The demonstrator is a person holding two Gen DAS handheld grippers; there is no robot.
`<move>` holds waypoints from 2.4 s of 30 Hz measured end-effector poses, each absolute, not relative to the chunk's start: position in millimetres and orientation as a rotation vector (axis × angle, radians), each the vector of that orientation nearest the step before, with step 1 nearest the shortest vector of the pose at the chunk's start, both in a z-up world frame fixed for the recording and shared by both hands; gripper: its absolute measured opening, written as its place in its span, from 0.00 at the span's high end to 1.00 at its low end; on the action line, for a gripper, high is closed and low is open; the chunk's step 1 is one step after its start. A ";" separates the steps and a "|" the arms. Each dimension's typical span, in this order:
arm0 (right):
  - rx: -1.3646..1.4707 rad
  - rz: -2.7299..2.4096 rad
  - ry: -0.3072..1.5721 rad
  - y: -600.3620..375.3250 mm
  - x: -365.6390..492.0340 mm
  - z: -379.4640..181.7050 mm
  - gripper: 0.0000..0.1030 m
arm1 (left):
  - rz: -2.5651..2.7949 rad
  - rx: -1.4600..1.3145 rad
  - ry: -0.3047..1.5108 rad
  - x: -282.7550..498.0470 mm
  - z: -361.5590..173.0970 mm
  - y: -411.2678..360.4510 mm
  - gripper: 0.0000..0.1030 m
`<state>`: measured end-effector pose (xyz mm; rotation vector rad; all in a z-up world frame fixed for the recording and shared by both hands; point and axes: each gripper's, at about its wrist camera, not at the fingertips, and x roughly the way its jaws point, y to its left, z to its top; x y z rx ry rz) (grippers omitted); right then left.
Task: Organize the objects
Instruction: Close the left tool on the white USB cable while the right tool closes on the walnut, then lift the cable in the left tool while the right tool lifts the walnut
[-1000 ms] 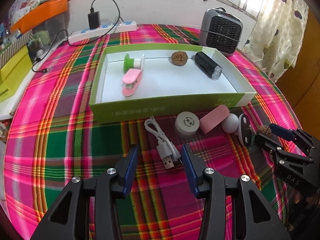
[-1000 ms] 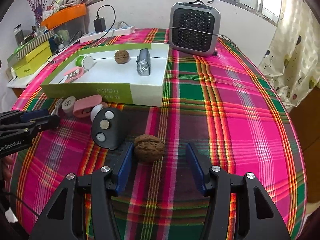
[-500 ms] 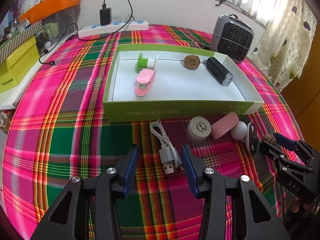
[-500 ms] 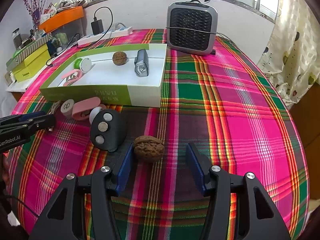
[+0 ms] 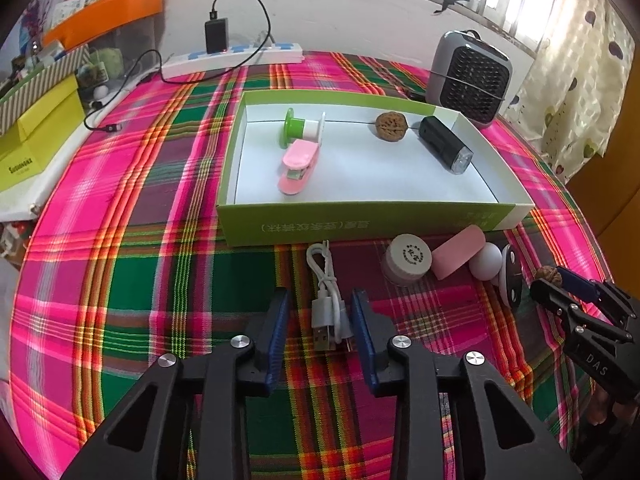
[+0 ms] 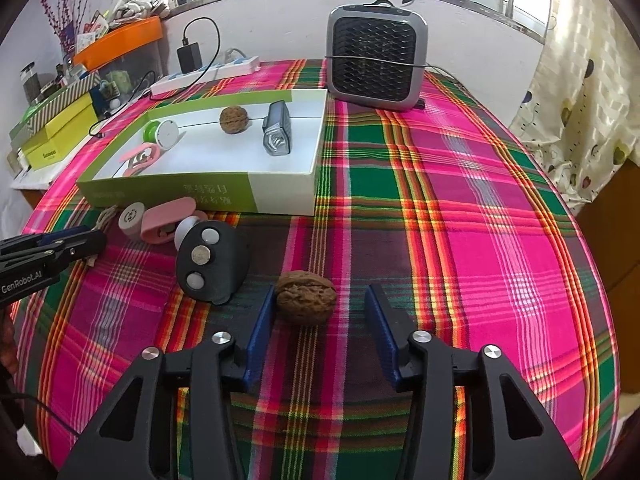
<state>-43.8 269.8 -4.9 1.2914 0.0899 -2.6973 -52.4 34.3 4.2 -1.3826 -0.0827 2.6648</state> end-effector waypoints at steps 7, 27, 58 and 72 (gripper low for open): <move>1.286 -2.696 0.093 270.5 -42.0 -4.6 0.66 | 2.673 -1.380 -0.092 -52.4 3.8 30.0 0.83; 1.279 -2.694 0.076 272.4 -41.0 -4.3 0.69 | 2.661 -1.358 -0.104 -51.6 4.3 29.9 0.83; 1.231 -2.700 0.060 269.6 -35.6 4.2 0.69 | 2.634 -1.325 -0.090 -40.5 4.6 30.3 0.84; 1.238 -2.688 0.063 266.5 -36.2 1.7 0.69 | 2.634 -1.328 -0.009 -46.6 3.3 39.6 0.84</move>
